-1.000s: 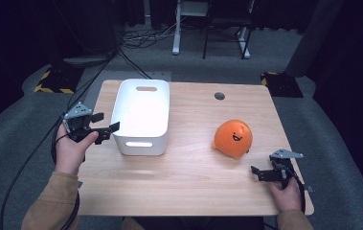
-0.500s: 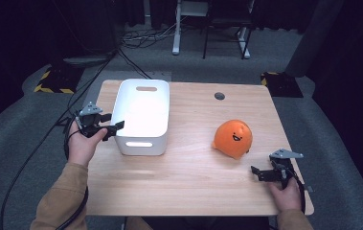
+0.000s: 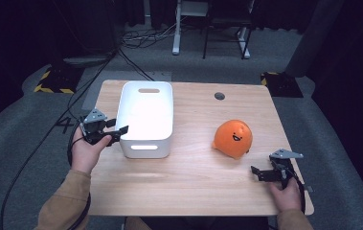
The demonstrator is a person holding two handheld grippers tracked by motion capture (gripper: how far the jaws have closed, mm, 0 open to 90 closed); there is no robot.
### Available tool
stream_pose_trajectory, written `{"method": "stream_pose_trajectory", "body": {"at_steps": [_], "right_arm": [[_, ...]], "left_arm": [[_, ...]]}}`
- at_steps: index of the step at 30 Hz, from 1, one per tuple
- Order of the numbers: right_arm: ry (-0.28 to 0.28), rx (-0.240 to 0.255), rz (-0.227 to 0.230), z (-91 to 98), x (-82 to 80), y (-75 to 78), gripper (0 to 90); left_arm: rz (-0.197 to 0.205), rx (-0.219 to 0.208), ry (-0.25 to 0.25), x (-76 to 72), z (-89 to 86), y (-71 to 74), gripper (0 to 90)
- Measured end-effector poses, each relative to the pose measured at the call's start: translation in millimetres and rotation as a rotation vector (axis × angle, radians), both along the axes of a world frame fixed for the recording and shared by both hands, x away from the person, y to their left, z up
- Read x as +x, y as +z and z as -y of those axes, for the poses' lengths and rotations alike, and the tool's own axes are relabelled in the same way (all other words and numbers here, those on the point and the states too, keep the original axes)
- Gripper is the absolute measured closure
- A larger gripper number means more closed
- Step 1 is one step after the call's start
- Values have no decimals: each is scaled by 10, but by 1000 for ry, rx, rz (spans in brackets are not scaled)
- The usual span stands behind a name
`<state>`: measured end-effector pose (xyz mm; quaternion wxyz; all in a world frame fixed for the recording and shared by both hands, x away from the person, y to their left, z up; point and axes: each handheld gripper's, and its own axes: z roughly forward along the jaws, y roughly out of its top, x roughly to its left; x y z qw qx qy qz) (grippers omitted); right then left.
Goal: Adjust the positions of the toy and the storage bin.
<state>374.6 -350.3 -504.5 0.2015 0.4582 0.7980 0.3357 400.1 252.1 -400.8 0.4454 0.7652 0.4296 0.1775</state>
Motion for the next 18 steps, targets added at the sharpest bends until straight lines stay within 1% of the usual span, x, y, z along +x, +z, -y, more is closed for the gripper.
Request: {"method": "stream_pose_trajectory", "body": {"at_steps": [4,6,8,9,11,12,15,16,18], "right_arm": [[0,0,0,0,0,0,29],[0,0,0,0,0,0,29],[0,0,0,0,-1,0,29],[0,0,0,0,-1,0,29],[0,1,0,-1,-3,1,32],[0,1,0,-1,-3,1,32],[0,1,0,-1,-3,1,32],[2,-2,0,2,-3,2,32],[2,-1,0,1,-3,2,32]], "left_arm": [[3,-5,-2,-81,128,0,409],[1,0,-8,-103,153,3,399],[1,-3,-14,-173,247,4,388],[1,-3,-14,-173,247,4,380],[-4,-7,-33,-245,343,10,366],[-2,-10,-34,-269,378,11,361],[1,8,-42,-331,464,21,357],[2,8,-43,-351,499,21,357],[19,25,-54,-383,550,26,356]]}}
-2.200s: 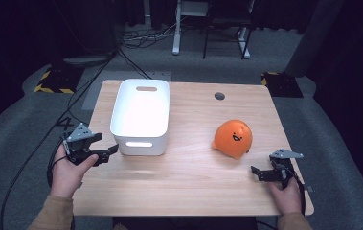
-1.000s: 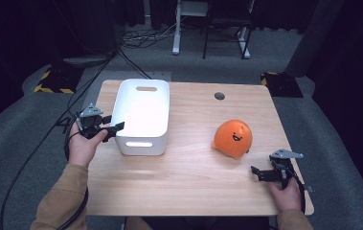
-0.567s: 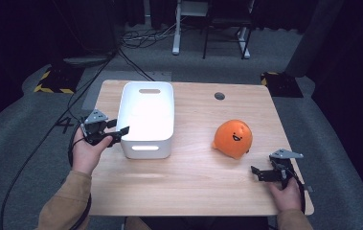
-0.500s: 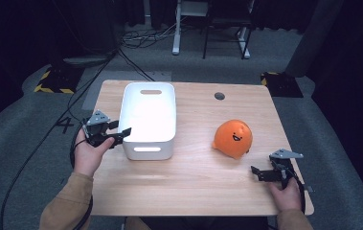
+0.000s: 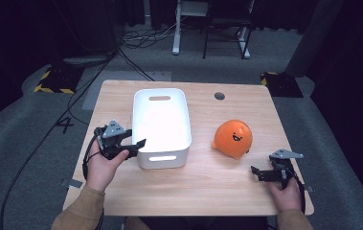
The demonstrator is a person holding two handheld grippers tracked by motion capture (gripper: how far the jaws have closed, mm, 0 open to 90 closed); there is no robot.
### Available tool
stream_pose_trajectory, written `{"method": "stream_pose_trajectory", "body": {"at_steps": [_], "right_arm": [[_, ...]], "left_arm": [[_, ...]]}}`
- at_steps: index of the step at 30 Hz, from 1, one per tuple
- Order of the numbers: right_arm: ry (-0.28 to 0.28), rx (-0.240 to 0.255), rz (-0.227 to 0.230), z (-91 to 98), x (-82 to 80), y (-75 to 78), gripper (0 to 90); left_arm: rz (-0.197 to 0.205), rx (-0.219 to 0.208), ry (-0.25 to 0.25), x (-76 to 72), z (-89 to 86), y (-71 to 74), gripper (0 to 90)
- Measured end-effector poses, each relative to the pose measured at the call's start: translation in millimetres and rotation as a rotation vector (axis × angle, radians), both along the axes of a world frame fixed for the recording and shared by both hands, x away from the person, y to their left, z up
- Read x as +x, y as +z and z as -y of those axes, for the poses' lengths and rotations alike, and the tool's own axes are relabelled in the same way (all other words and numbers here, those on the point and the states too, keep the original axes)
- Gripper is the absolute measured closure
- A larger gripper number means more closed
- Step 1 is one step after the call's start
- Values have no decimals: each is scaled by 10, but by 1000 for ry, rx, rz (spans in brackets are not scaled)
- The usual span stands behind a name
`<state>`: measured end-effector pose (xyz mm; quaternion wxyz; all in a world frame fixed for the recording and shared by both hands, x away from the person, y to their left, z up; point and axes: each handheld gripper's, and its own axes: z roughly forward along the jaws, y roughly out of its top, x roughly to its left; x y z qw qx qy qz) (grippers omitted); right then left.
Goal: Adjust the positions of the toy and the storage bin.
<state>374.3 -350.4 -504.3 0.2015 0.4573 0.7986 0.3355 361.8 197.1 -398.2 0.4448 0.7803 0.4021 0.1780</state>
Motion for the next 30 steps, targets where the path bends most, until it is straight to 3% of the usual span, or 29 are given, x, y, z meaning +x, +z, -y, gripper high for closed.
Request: {"method": "stream_pose_trajectory", "body": {"at_steps": [10,14,22,25,30], "right_arm": [[0,3,0,-1,-2,0,36],[-1,4,-1,-3,-4,1,37],[0,4,3,-3,-6,-1,41],[1,4,2,-1,-5,0,41],[1,5,3,-3,-6,-1,43]], "left_arm": [[6,-12,-45,-191,245,-12,356],[15,8,-60,-288,353,0,351],[7,-3,-82,-448,506,-6,349],[4,18,-95,-540,595,9,340],[-3,13,-103,-627,668,10,338]]}}
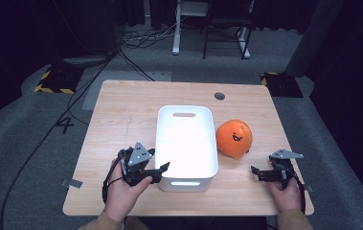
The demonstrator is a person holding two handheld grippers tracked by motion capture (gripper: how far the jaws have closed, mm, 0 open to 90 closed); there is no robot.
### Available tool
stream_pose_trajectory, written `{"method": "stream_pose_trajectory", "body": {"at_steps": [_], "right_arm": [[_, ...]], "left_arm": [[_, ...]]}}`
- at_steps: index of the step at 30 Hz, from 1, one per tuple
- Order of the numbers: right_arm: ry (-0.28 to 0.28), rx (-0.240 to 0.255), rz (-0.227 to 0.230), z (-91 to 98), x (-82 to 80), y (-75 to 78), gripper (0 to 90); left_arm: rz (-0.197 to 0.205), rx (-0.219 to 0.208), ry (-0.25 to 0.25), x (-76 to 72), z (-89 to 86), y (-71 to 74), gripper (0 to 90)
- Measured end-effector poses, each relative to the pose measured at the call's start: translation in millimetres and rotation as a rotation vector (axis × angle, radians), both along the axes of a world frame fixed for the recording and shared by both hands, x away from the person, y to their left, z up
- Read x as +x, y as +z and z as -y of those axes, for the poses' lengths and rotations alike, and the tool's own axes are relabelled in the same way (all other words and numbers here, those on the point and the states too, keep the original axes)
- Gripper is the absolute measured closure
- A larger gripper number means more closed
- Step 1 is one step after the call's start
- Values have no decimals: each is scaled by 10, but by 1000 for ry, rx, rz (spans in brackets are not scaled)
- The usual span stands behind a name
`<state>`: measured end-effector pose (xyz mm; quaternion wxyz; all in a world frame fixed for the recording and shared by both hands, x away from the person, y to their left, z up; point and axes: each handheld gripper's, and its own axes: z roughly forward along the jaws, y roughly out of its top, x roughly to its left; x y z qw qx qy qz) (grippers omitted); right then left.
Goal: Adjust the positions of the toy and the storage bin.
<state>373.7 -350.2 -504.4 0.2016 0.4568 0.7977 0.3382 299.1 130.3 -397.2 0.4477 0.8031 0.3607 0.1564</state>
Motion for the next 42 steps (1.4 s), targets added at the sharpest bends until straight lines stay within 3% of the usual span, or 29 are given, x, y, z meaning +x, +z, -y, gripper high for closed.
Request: {"method": "stream_pose_trajectory", "body": {"at_steps": [6,15,24,28,32,34,42], "right_arm": [[6,0,1,-4,-1,-1,43],[6,0,1,-5,-2,0,43],[8,0,3,-6,-3,0,46],[9,0,3,-6,-3,-1,46],[9,0,3,-6,-3,0,46],[10,0,4,-6,-3,0,48],[20,4,6,-7,-14,5,80]], "left_arm": [[1,11,-15,-125,97,6,324],[-28,7,-21,-260,222,6,266],[7,18,-17,-242,145,48,289],[6,2,-26,-252,125,65,287],[37,-27,-22,-265,49,149,268],[53,-20,-18,-258,15,169,262],[80,-35,48,-186,-283,210,252]]}}
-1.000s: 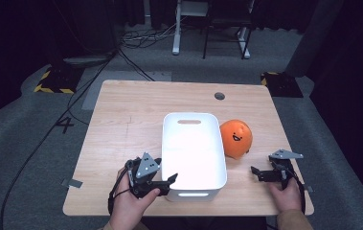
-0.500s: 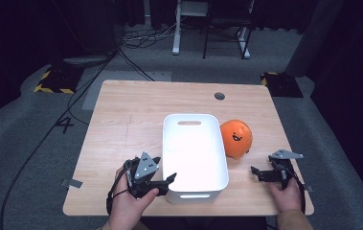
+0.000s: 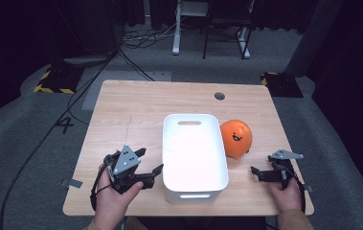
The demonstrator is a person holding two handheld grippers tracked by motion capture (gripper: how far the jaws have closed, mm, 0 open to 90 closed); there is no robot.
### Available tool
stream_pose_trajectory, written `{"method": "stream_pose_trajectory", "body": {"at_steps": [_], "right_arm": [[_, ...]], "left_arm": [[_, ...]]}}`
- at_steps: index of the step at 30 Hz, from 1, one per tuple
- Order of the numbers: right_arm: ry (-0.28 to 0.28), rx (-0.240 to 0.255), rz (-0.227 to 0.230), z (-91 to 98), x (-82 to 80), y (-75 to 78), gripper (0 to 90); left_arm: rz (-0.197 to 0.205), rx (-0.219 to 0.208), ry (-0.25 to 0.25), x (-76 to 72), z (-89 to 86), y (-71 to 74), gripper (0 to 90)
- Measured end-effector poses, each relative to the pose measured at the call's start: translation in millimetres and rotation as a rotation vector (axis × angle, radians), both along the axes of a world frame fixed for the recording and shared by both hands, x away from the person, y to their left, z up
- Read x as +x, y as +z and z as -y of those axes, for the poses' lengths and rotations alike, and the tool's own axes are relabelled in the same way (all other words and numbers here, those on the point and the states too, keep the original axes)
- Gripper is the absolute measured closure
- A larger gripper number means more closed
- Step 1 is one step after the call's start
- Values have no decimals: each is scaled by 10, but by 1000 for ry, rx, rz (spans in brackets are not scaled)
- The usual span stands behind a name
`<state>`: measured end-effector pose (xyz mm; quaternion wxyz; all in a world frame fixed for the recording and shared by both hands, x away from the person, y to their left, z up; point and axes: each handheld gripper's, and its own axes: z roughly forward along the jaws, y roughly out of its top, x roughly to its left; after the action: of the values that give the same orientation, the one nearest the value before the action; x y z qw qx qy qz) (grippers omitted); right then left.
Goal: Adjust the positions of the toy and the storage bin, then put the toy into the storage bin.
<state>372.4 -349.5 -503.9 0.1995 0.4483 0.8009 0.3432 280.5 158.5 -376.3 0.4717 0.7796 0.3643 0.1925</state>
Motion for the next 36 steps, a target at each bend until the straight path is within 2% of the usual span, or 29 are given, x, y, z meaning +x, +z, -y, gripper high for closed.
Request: {"method": "stream_pose_trajectory", "body": {"at_steps": [2,4,6,8,10,12,13,14,15,16,18,19,23,26,28,29,30,36], "right_arm": [[5,1,1,1,-4,2,91],[24,14,12,5,-16,5,161],[33,14,16,9,-24,8,181],[52,16,34,12,-42,11,287],[55,27,34,-3,-58,19,350],[67,11,24,-6,-56,47,427],[67,1,25,-10,-55,70,432],[67,1,25,-10,-55,70,432],[66,15,40,-9,-55,126,438],[66,15,40,-9,-55,126,438],[72,38,54,9,-50,242,438],[69,48,59,8,-49,282,437],[87,65,79,-3,-39,412,437],[91,70,87,-21,-39,468,437],[111,76,100,-28,-22,551,437],[111,76,100,-28,-22,551,437],[109,89,109,-39,-9,601,437],[111,129,119,-73,54,743,436]], "left_arm": [[5,2,5,17,-39,-11,250],[6,9,13,62,-172,-51,248],[7,15,12,81,-222,-71,246],[10,21,16,121,-317,-124,245],[-2,23,13,161,-372,-194,245],[-10,31,16,181,-400,-238,246],[-32,45,23,223,-447,-345,246],[-32,45,23,223,-447,-345,246],[-60,65,30,264,-493,-454,246],[-60,65,30,264,-493,-454,246],[-95,75,39,320,-561,-611,246],[-95,75,39,320,-561,-611,246],[-136,100,45,366,-662,-813,244],[-152,110,53,374,-693,-888,234],[-167,146,68,388,-730,-1005,232],[-167,146,68,388,-730,-1005,230],[-186,146,72,395,-757,-1066,226],[-219,183,92,415,-797,-1166,211]]}}
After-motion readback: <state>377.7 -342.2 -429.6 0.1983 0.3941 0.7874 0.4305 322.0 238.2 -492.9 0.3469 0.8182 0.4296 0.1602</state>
